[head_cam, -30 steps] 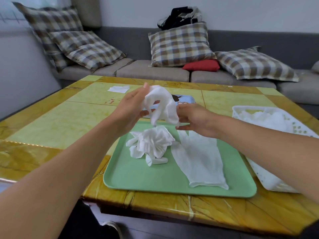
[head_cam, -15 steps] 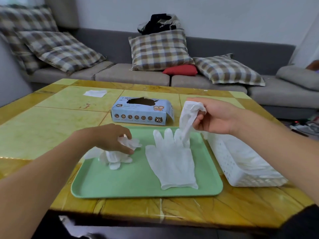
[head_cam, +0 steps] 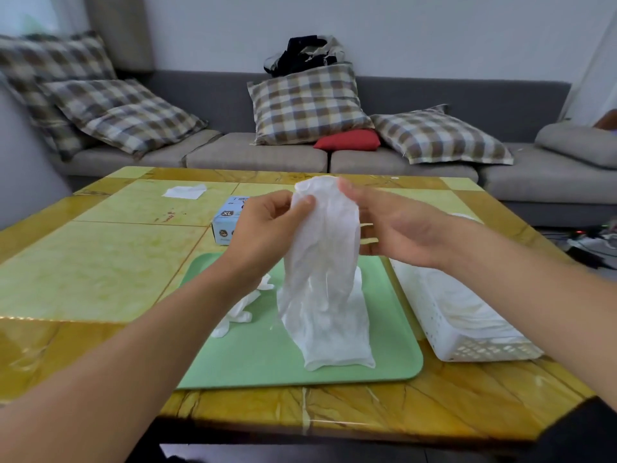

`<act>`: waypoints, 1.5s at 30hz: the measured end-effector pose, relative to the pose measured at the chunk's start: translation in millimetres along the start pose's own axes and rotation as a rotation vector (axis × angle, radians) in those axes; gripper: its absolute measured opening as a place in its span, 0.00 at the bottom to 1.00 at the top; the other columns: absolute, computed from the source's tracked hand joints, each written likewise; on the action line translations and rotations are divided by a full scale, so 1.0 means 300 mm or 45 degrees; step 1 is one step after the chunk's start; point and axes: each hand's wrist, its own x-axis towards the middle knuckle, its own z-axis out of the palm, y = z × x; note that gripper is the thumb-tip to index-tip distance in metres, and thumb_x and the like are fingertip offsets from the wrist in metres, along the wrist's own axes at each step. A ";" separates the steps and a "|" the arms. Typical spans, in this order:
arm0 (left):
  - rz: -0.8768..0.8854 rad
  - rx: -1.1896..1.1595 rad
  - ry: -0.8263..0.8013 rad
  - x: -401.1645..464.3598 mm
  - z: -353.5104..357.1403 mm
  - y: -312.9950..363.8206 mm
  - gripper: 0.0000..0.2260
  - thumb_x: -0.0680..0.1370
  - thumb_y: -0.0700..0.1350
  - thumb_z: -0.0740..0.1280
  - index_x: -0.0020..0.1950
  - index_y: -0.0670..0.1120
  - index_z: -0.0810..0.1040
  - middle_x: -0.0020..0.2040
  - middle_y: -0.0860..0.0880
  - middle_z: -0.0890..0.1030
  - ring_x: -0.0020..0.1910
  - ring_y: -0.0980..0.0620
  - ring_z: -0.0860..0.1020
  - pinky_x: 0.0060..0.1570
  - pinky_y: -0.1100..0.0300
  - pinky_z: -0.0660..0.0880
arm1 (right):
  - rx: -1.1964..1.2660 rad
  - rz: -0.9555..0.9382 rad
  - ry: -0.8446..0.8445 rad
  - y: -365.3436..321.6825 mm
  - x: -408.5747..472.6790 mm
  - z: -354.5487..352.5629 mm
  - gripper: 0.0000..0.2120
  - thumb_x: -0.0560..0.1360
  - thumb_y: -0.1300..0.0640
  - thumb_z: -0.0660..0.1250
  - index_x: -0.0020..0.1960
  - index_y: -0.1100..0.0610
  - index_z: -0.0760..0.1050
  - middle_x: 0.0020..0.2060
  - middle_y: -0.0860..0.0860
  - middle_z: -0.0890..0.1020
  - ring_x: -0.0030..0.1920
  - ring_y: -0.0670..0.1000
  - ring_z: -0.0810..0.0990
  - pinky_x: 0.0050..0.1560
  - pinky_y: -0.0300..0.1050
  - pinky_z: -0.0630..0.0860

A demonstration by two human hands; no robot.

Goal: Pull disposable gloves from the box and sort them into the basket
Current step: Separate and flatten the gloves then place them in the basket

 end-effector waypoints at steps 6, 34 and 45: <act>-0.500 -0.392 -0.059 0.010 -0.001 0.029 0.16 0.83 0.46 0.58 0.59 0.39 0.81 0.54 0.37 0.84 0.44 0.43 0.83 0.41 0.52 0.80 | 0.059 -0.128 0.165 0.035 -0.013 0.024 0.14 0.77 0.55 0.72 0.61 0.57 0.82 0.55 0.55 0.86 0.54 0.56 0.85 0.61 0.58 0.79; -0.330 -0.637 -0.171 -0.005 0.022 0.035 0.16 0.80 0.36 0.67 0.68 0.42 0.77 0.61 0.39 0.82 0.56 0.43 0.83 0.55 0.51 0.81 | 0.207 -0.218 -0.004 -0.085 -0.087 0.061 0.17 0.81 0.56 0.64 0.67 0.63 0.76 0.62 0.61 0.81 0.58 0.59 0.83 0.57 0.51 0.82; -0.228 -0.659 -0.405 -0.015 -0.018 0.102 0.17 0.84 0.36 0.57 0.69 0.48 0.76 0.63 0.50 0.83 0.61 0.50 0.82 0.57 0.56 0.81 | 0.277 -0.130 -0.100 -0.002 -0.080 0.009 0.20 0.75 0.50 0.69 0.63 0.58 0.80 0.51 0.54 0.83 0.52 0.54 0.80 0.61 0.53 0.75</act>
